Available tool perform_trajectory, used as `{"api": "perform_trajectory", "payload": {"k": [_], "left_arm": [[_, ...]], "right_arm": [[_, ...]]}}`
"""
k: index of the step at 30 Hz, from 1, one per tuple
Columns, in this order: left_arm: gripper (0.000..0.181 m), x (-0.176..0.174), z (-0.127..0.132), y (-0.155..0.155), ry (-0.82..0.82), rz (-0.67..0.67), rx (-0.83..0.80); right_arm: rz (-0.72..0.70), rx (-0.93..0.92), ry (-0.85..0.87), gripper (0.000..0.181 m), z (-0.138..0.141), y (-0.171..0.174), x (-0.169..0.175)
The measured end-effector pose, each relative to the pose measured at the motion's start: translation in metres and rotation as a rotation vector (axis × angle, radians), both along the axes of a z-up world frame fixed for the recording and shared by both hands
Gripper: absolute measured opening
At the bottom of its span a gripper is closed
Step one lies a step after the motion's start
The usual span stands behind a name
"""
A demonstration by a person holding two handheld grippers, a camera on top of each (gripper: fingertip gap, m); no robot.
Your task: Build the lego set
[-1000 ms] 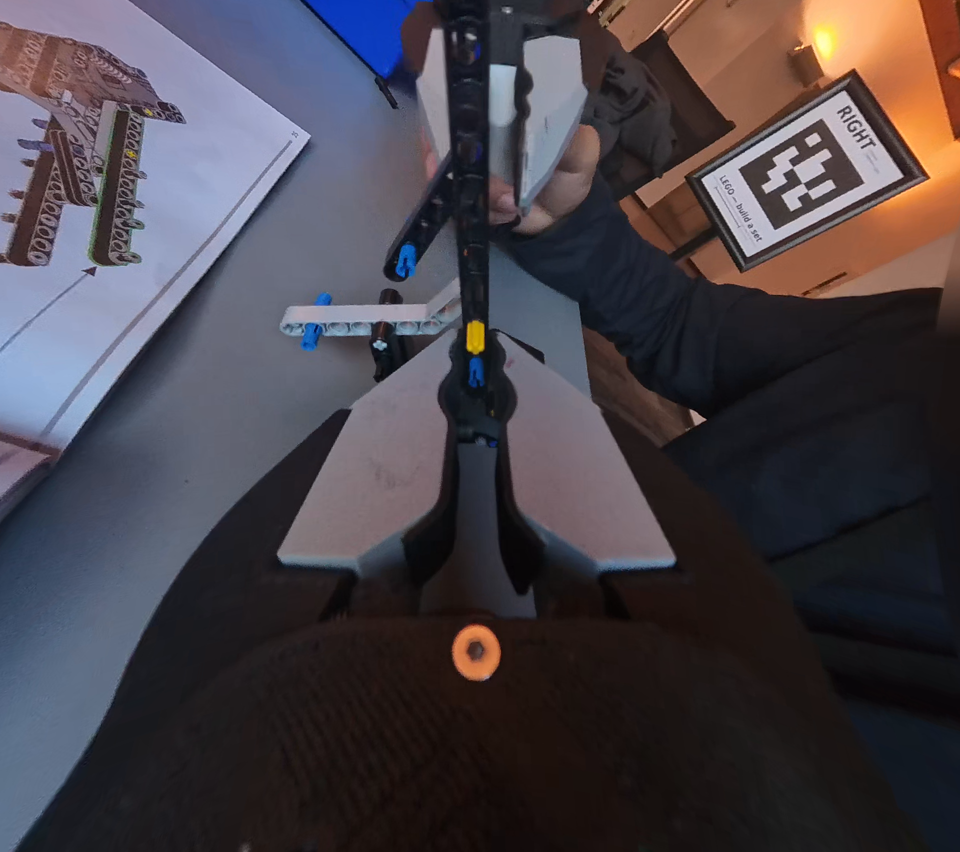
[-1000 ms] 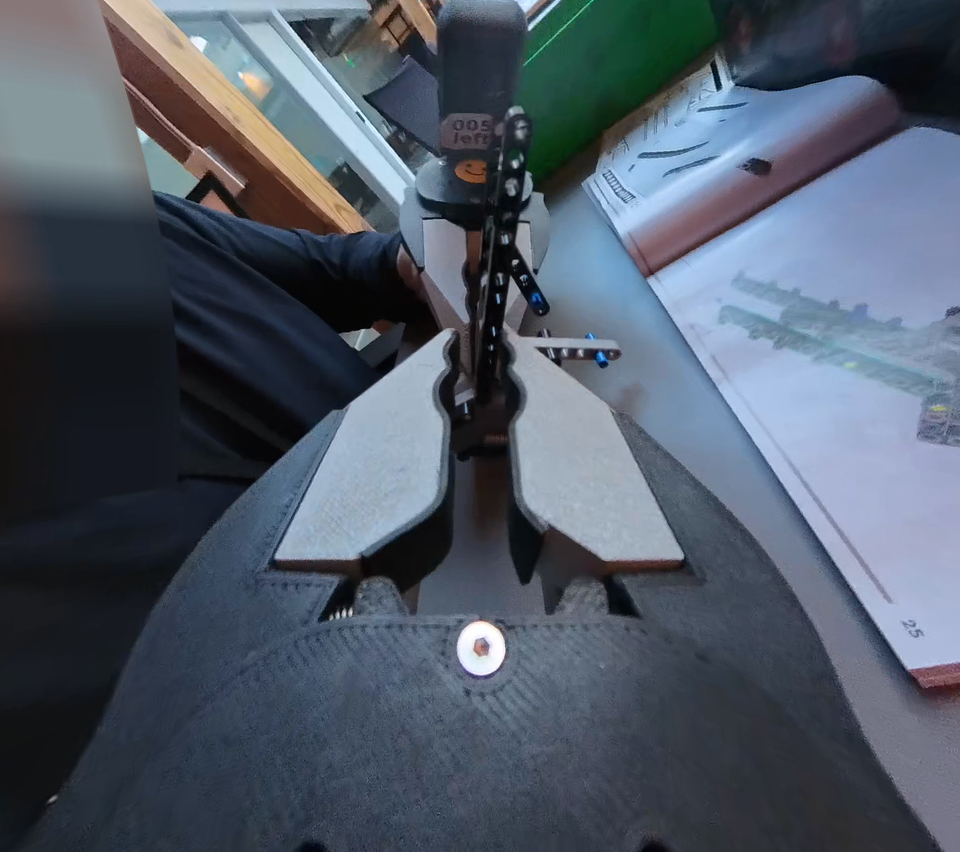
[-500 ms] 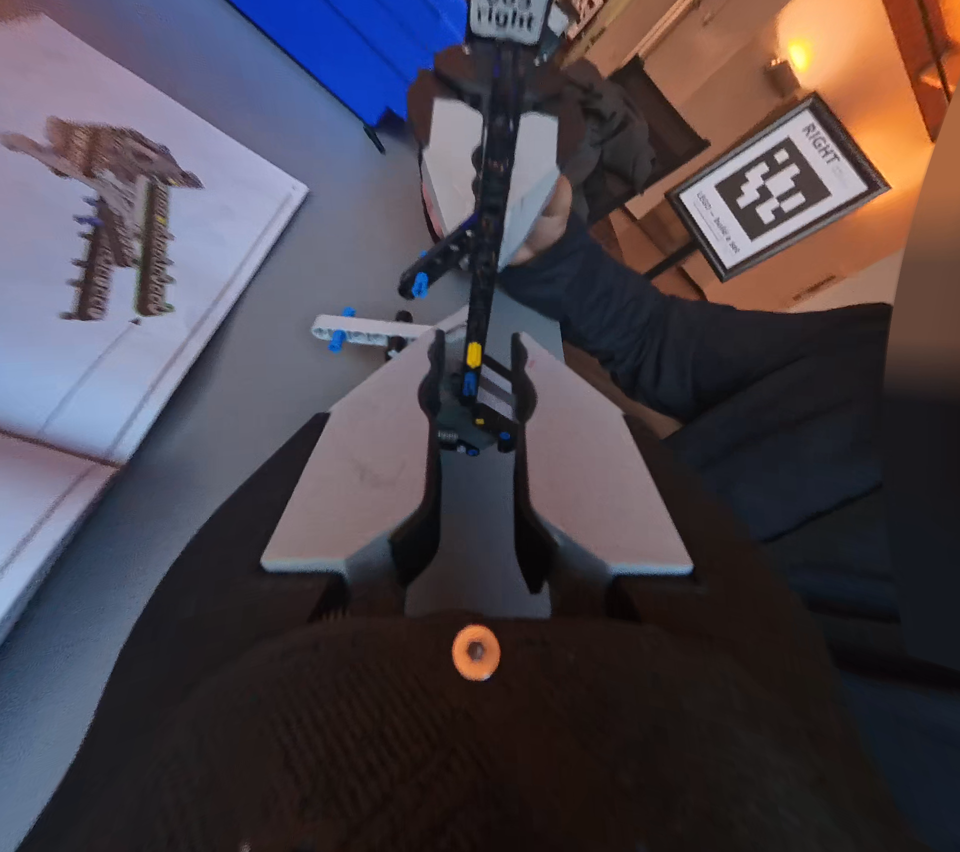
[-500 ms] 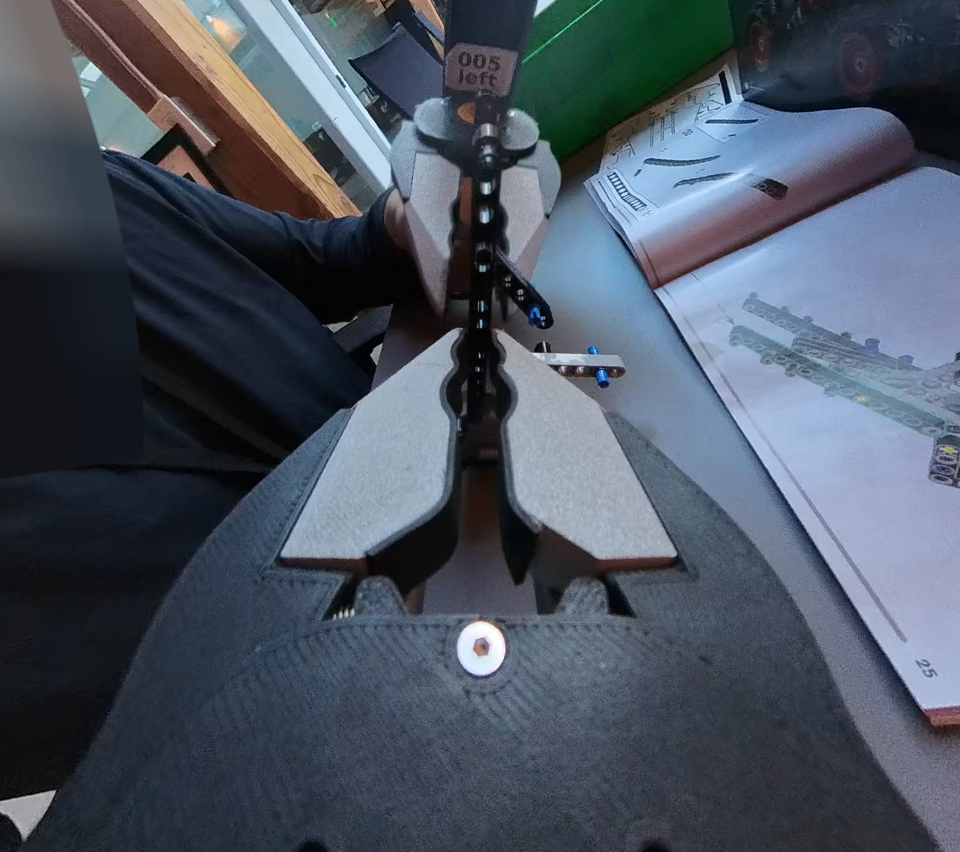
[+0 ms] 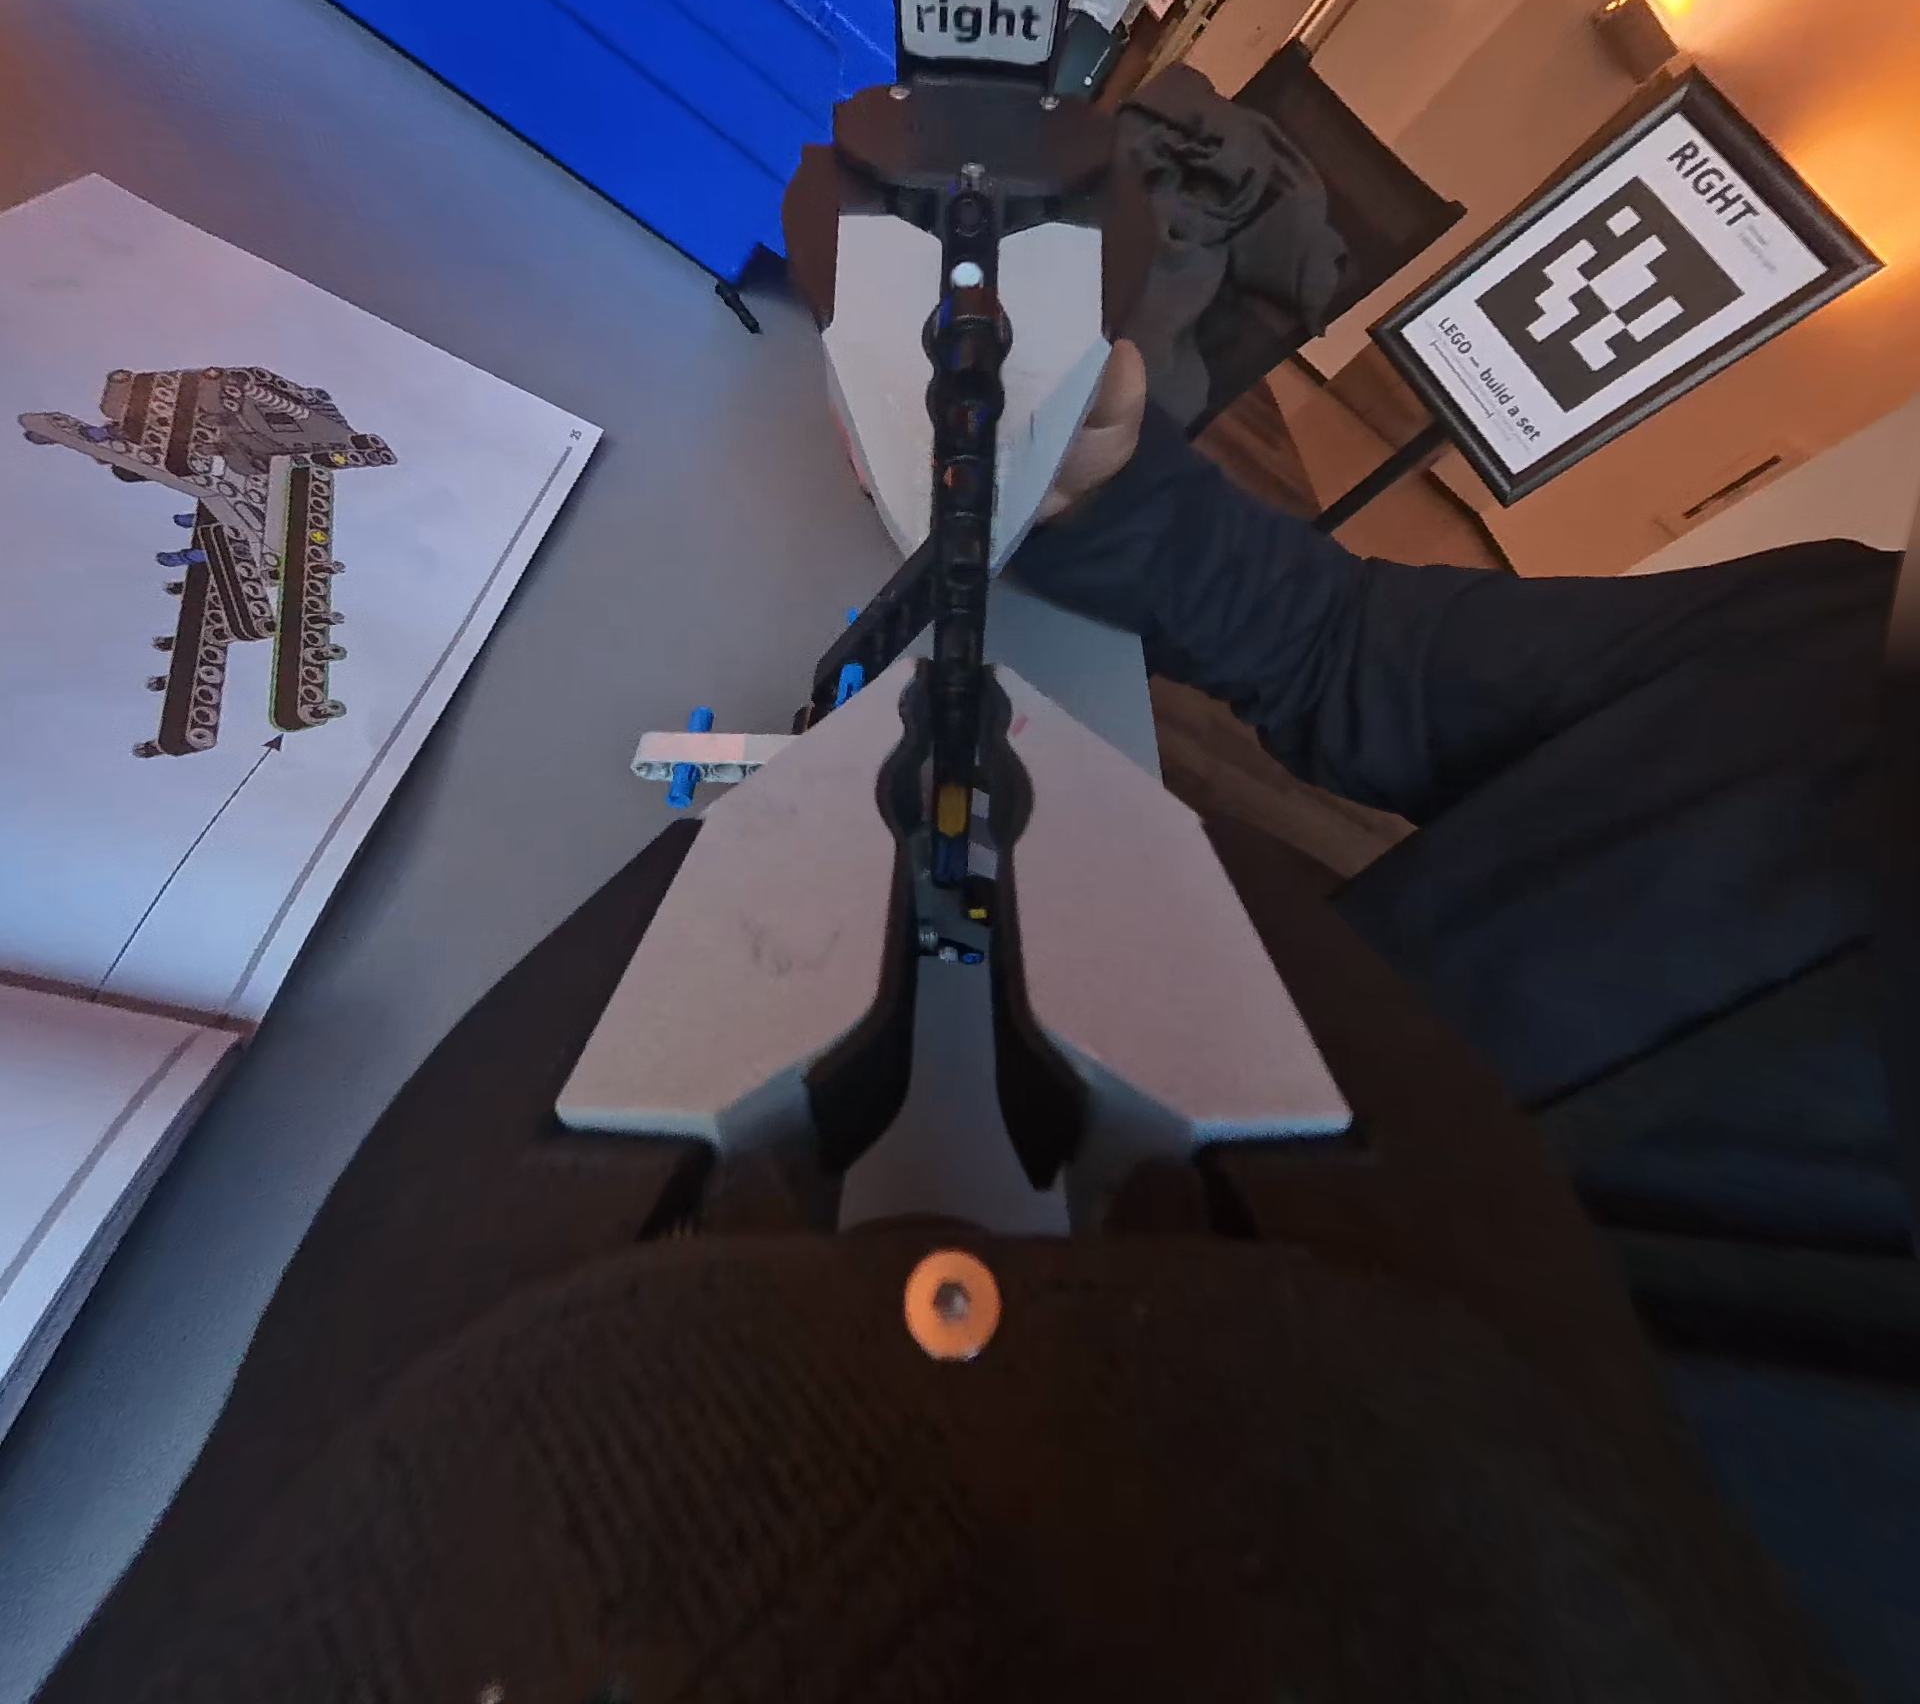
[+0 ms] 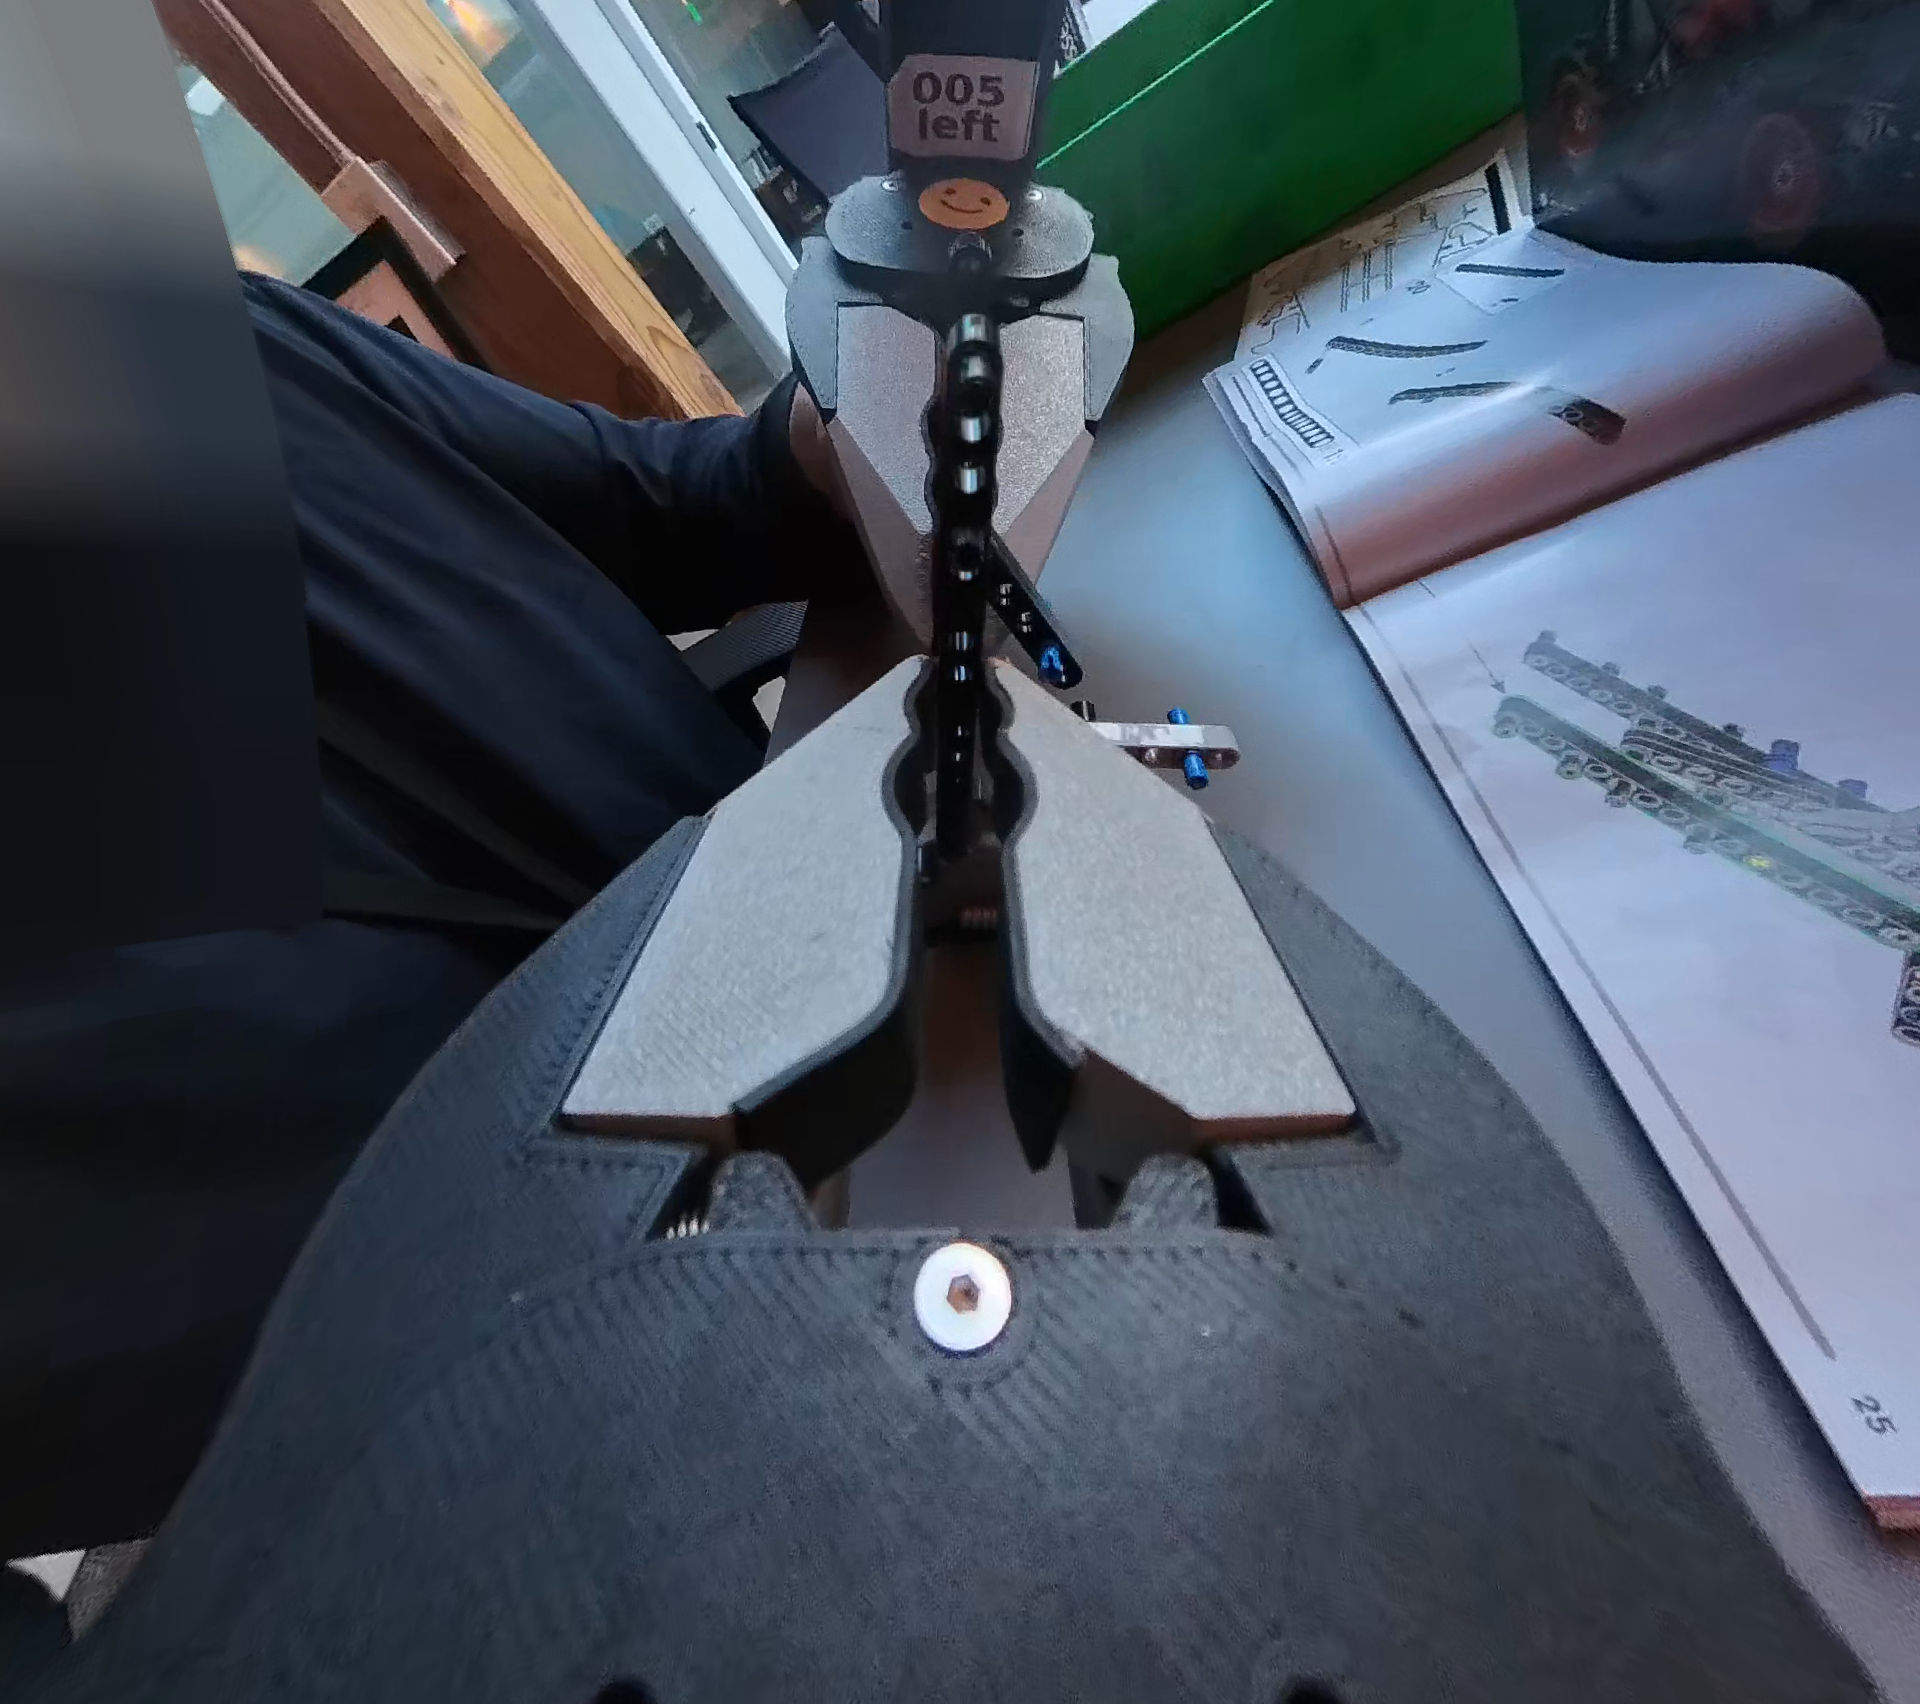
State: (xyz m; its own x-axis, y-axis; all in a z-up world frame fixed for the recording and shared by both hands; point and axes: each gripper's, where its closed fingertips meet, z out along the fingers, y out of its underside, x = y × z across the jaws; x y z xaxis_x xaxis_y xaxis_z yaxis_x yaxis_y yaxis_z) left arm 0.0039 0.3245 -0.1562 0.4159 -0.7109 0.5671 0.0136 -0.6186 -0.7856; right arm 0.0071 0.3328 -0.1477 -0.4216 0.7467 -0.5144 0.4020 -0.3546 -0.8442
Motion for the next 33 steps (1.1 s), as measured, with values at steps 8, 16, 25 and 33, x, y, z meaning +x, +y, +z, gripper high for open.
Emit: {"api": "perform_trajectory", "payload": {"k": [8, 16, 25, 33], "left_arm": [[0.004, 0.0, 0.001, 0.003, 0.026, -0.013, -0.014], [0.006, 0.001, 0.0, -0.003, 0.053, -0.05, -0.009], [0.006, 0.007, 0.0, -0.003, 0.058, -0.054, -0.003], [0.006, -0.003, 0.019, 0.004, 0.029, 0.014, 0.074]], "right_arm": [[-0.025, 0.039, 0.0, 0.005, 0.0, 0.002, 0.0], [-0.072, 0.052, 0.073, 0.022, 0.019, 0.012, 0.003], [-0.051, 0.046, 0.056, 0.005, 0.018, 0.008, 0.0], [-0.031, 0.053, 0.039, 0.005, 0.019, 0.005, 0.001]]}}
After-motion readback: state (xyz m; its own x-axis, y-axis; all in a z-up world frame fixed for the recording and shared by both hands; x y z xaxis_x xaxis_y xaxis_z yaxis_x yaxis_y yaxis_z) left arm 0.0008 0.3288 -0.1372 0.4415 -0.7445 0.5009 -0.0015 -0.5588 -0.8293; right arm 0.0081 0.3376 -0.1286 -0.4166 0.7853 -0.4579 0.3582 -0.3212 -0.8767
